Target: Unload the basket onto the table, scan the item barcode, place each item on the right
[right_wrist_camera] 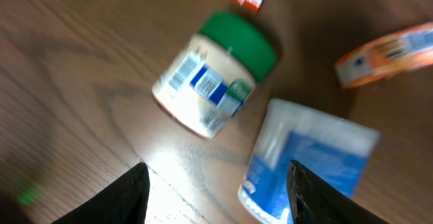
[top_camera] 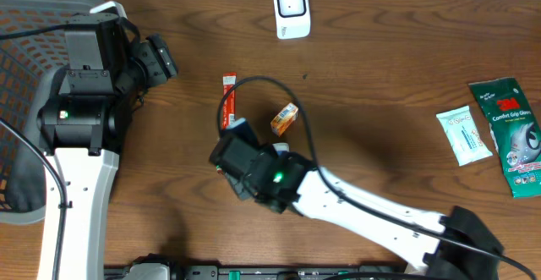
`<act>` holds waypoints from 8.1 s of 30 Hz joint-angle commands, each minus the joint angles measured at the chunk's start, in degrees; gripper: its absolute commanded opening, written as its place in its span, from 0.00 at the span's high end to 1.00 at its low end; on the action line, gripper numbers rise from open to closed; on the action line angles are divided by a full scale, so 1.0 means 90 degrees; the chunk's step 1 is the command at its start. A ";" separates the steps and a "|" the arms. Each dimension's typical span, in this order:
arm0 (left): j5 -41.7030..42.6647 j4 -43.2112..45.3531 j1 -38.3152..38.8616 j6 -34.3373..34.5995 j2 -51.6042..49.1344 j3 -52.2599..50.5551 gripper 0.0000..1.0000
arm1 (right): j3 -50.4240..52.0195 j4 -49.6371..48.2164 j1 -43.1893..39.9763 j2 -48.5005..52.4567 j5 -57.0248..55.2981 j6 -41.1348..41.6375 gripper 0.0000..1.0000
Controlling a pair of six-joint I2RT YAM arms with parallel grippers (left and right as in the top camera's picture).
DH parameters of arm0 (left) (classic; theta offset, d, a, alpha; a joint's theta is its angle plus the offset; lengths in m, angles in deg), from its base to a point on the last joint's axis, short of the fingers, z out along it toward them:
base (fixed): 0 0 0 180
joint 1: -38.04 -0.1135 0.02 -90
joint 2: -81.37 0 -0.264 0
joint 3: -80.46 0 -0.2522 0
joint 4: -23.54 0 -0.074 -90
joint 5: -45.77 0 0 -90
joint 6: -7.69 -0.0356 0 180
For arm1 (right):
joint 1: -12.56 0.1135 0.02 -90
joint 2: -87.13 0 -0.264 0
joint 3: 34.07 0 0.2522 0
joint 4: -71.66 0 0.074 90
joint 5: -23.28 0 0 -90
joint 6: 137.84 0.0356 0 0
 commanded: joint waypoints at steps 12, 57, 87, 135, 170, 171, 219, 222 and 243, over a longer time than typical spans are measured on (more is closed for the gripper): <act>0.0010 -0.0019 -0.0027 -0.0083 -0.0007 0.0034 0.18 | 0.0022 0.0522 0.0107 0.0600 -0.0466 0.0372 0.40; 0.0007 -0.0019 -0.0027 -0.0083 -0.0007 0.0034 0.18 | 0.0104 -0.0022 -0.0202 0.0614 0.0403 0.0510 0.40; 0.0007 -0.0019 -0.0027 -0.0083 -0.0007 0.0034 0.18 | 0.0068 0.0784 -0.0986 0.0296 0.0644 0.0070 0.37; 0.0010 -0.0019 -0.0027 -0.0083 -0.0007 0.0034 0.18 | 0.0204 0.0525 -0.0845 0.0449 0.0610 0.0177 0.38; 0.0010 -0.0019 -0.0027 -0.0083 -0.0007 0.0034 0.18 | 0.0204 0.0729 -0.1870 0.0449 0.1853 0.0474 0.01; 0.0010 -0.0019 -0.0027 -0.0083 -0.0007 0.0034 0.18 | 0.0204 0.0731 -0.1909 0.0449 0.1853 0.0488 0.01; 0.0007 -0.0019 -0.0027 -0.0083 -0.0007 0.0034 0.18 | 0.0204 0.0299 -0.2023 0.0459 0.2166 0.0294 0.01; 0.0010 -0.0019 -0.0027 -0.0083 -0.0007 0.0034 0.18 | 0.0204 0.0272 -0.2013 0.0459 0.2086 0.0296 0.01; 0.0010 -0.0019 -0.0027 -0.0083 -0.0007 0.0034 0.18 | 0.0170 -0.0369 -0.2059 0.1132 0.2618 -0.0194 0.32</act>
